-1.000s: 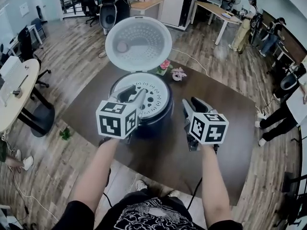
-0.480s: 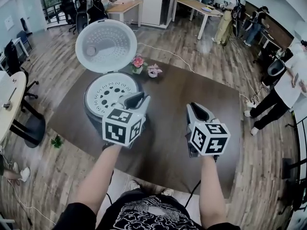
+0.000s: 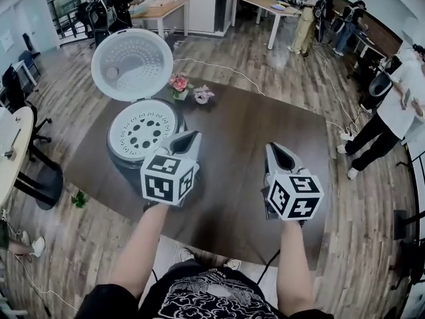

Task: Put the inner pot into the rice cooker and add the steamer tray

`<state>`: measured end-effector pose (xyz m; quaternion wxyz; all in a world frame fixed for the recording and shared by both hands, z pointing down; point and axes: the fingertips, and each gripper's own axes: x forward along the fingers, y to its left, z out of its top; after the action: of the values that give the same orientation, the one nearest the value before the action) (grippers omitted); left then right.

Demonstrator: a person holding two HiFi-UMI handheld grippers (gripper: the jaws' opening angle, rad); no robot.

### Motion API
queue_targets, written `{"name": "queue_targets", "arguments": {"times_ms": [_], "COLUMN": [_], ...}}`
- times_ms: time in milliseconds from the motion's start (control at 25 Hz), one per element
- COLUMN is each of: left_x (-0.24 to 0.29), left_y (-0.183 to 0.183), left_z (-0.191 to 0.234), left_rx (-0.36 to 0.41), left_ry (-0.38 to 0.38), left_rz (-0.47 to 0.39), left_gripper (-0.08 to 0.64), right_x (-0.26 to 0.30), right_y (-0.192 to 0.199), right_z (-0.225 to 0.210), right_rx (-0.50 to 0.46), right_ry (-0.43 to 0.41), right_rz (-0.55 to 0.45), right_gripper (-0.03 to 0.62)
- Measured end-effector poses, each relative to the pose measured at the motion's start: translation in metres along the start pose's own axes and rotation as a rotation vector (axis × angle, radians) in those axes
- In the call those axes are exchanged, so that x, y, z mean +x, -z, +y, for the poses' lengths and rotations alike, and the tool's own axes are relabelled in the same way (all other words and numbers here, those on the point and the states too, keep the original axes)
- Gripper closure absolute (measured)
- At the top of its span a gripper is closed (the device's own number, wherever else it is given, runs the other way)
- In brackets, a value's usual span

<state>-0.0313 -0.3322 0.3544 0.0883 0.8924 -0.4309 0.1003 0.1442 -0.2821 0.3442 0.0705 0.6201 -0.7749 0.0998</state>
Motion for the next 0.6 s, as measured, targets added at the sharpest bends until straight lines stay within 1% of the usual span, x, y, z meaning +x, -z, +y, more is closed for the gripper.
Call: {"name": "queue_targets", "arguments": {"times_ms": [360, 600], "left_x": [0.002, 0.001], "left_y": [0.006, 0.011], "left_z": [-0.005, -0.003], "left_rx": [0.003, -0.013], "left_ry": [0.001, -0.009], "left_rz": [0.014, 0.02], "left_gripper": [0.557, 0.557], "right_x": [-0.005, -0.006], "right_y": [0.005, 0.008], "right_z": [-0.009, -0.012], "right_rx": [0.002, -0.006], "right_ry": [0.009, 0.01], "right_rz": [0.001, 0.005], "right_gripper": [0.594, 0.594]}}
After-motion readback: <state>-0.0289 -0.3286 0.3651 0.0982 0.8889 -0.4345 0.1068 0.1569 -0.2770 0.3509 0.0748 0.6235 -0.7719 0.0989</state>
